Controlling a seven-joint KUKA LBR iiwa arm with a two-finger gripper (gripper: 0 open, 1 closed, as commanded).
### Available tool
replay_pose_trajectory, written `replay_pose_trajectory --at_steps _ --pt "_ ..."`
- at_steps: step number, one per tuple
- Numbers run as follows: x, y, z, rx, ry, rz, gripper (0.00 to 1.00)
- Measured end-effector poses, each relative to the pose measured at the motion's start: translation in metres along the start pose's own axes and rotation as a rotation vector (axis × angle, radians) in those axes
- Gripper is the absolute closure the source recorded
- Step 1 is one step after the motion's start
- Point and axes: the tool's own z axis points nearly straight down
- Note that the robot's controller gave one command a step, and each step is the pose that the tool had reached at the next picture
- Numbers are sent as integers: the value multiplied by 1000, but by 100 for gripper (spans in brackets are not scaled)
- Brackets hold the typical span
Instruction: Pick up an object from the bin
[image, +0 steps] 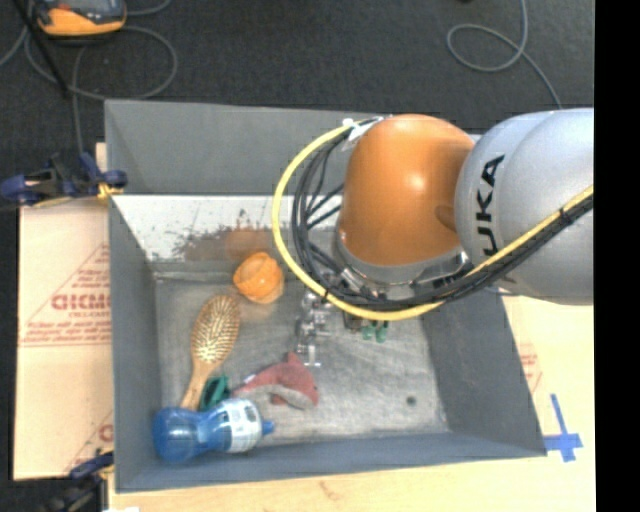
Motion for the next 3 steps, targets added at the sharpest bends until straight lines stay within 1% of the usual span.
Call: replay_pose_trajectory --at_steps 1,2,3 --pt "1 -1 3 2 7 0 100" --pt "44 -15 49 3 9 -57 0" --pt "44 -15 48 3 8 -57 0"
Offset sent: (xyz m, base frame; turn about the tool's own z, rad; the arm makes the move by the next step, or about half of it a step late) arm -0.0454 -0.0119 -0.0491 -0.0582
